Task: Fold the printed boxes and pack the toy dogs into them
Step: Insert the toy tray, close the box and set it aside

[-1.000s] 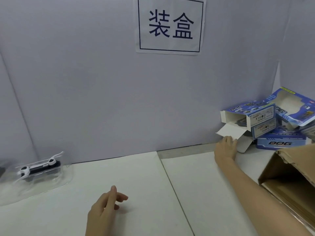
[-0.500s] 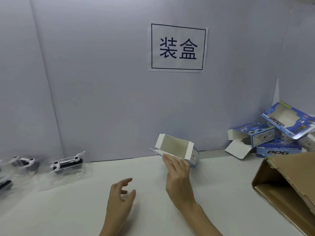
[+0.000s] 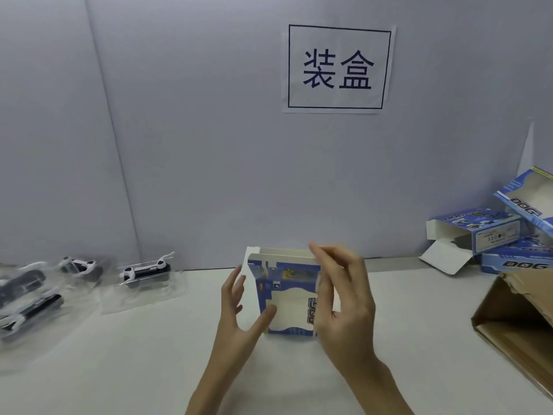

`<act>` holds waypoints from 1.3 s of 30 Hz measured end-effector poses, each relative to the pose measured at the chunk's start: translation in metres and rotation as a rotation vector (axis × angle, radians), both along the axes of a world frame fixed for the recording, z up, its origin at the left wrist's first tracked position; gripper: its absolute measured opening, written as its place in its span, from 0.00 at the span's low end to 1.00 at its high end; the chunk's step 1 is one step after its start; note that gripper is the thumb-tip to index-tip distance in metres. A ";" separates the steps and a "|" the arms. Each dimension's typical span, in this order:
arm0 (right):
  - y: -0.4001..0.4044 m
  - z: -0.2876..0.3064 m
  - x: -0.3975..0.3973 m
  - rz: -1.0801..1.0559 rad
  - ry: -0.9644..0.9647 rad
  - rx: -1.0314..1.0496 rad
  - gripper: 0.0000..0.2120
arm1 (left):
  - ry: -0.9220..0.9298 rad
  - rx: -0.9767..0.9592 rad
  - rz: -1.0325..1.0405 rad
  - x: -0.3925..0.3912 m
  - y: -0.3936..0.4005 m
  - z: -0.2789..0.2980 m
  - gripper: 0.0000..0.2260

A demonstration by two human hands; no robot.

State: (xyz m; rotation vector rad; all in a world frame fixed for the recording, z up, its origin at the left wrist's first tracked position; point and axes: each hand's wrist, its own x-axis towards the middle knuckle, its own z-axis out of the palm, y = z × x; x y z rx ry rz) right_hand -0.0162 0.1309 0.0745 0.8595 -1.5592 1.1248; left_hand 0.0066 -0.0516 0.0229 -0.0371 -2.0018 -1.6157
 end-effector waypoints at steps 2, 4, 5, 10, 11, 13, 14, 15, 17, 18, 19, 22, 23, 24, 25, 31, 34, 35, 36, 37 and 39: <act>-0.001 0.002 -0.002 0.049 -0.049 -0.078 0.16 | -0.023 0.016 -0.048 0.002 0.007 0.005 0.33; -0.002 0.004 -0.003 0.086 -0.113 -0.137 0.17 | 0.011 0.022 -0.058 0.001 0.011 0.004 0.30; -0.003 0.004 -0.004 0.093 -0.134 -0.167 0.17 | 0.040 0.016 -0.032 0.000 0.011 0.004 0.28; 0.001 0.001 -0.012 0.205 -0.327 -0.346 0.23 | 0.125 -0.025 0.073 -0.002 0.002 0.003 0.26; 0.001 -0.001 -0.013 0.201 -0.358 -0.354 0.23 | 0.129 -0.035 0.078 -0.003 0.002 0.002 0.27; 0.002 -0.007 -0.017 0.173 -0.422 -0.316 0.25 | 0.141 -0.063 0.082 -0.005 0.002 0.001 0.28; 0.002 -0.009 -0.019 0.170 -0.474 -0.291 0.27 | 0.145 -0.075 0.078 -0.006 0.004 0.002 0.28; 0.001 -0.010 -0.020 0.189 -0.528 -0.277 0.29 | 0.144 -0.087 0.077 -0.007 0.005 0.002 0.29; 0.000 -0.011 -0.020 0.226 -0.568 -0.251 0.31 | 0.132 -0.121 0.084 -0.007 0.008 0.001 0.31; 0.000 -0.010 -0.020 0.217 -0.565 -0.232 0.31 | 0.122 -0.138 0.085 -0.007 0.009 0.000 0.33; 0.000 -0.010 -0.020 0.199 -0.566 -0.211 0.32 | 0.113 -0.150 0.076 -0.007 0.009 -0.002 0.36; -0.001 -0.013 -0.021 0.157 -0.620 -0.153 0.34 | 0.096 -0.167 -0.001 -0.007 0.009 -0.005 0.41; -0.003 -0.014 -0.021 0.188 -0.648 -0.149 0.36 | 0.106 -0.177 -0.017 -0.006 0.010 -0.005 0.41; -0.005 -0.015 -0.020 0.233 -0.673 -0.152 0.38 | 0.127 -0.188 -0.015 -0.005 0.012 -0.005 0.41; -0.007 -0.017 -0.020 0.283 -0.696 -0.154 0.39 | 0.154 -0.198 -0.002 -0.005 0.013 -0.005 0.41; -0.022 -0.028 -0.007 0.556 -0.899 -0.002 0.48 | 0.284 -0.517 0.297 0.001 0.024 0.001 0.44; -0.030 -0.034 -0.006 0.536 -0.937 -0.092 0.44 | 0.291 -0.548 0.160 0.006 0.026 0.001 0.45; -0.030 -0.033 -0.007 0.503 -0.943 -0.152 0.45 | 0.279 -0.482 0.071 0.008 0.025 0.001 0.45; -0.027 -0.031 -0.010 0.476 -0.947 -0.202 0.46 | 0.276 -0.407 -0.002 0.009 0.023 0.001 0.43; -0.023 -0.029 -0.014 0.467 -0.950 -0.253 0.45 | 0.283 -0.339 -0.043 0.010 0.023 0.002 0.39; -0.011 -0.025 -0.022 0.526 -0.974 -0.345 0.41 | 0.304 -0.220 -0.017 0.010 0.022 0.005 0.29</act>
